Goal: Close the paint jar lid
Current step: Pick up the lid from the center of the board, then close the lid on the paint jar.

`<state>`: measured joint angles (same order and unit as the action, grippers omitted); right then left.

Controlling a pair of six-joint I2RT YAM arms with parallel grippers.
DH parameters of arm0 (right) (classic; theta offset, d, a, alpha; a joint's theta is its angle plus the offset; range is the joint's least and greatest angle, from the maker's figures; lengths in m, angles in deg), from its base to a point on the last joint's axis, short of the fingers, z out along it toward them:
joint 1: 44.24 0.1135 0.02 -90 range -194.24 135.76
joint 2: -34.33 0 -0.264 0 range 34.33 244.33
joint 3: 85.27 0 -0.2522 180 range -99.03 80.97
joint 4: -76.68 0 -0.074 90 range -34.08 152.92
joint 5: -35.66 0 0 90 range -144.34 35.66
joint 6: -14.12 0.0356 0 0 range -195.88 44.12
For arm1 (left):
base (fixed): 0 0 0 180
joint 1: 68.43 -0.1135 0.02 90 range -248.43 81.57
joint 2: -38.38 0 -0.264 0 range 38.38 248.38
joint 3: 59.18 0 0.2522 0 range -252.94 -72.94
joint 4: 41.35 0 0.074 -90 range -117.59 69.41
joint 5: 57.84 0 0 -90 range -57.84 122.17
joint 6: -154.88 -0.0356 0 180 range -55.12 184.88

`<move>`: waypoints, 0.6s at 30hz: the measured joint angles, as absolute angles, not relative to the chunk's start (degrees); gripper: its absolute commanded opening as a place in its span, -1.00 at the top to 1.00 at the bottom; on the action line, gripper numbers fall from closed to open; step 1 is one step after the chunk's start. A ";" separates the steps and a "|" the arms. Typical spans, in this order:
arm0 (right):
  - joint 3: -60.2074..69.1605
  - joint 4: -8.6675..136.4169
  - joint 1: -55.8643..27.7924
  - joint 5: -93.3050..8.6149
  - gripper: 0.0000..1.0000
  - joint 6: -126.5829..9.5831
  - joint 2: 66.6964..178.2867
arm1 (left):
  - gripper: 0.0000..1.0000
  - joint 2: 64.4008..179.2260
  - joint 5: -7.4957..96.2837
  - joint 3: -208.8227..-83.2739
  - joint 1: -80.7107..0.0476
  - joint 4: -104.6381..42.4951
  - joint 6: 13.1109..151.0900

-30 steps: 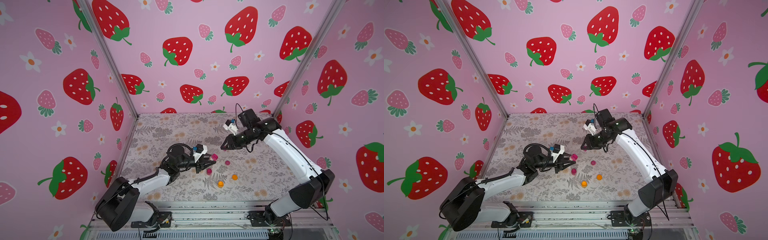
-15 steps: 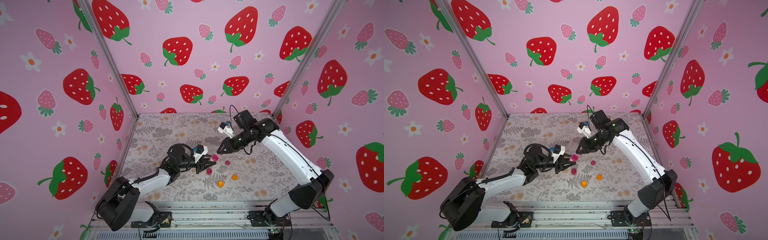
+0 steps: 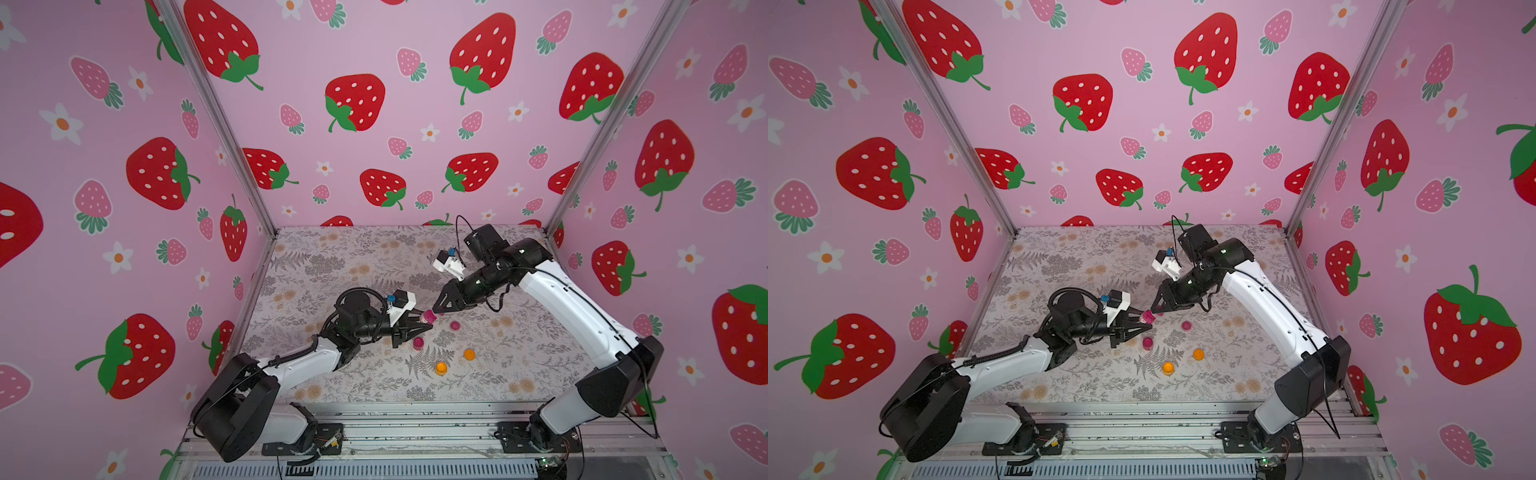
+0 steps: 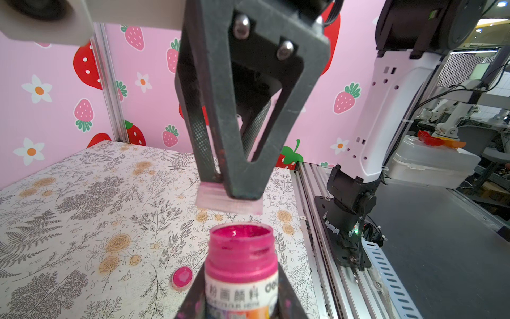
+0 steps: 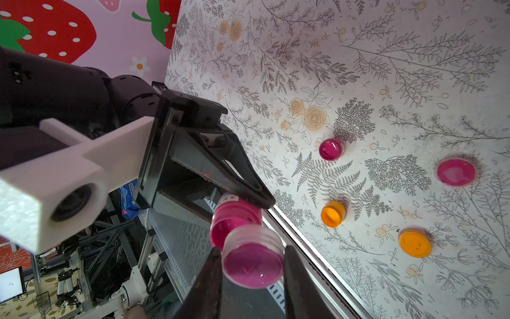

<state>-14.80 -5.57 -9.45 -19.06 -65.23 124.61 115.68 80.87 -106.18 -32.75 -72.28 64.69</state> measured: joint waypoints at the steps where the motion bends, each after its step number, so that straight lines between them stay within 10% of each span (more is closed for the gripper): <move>1: -14.49 -5.50 -9.37 -18.95 0.54 -65.21 124.61 | 1.00 115.68 80.87 -106.18 -32.75 -72.28 64.67; 18: -12.99 -3.27 -8.80 -16.83 0.54 -65.12 124.61 | 1.00 115.68 81.33 -106.18 -32.20 -70.57 64.59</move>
<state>-12.99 -3.27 -8.80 -16.83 -65.12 124.61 115.68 81.33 -106.18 -32.20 -70.57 64.59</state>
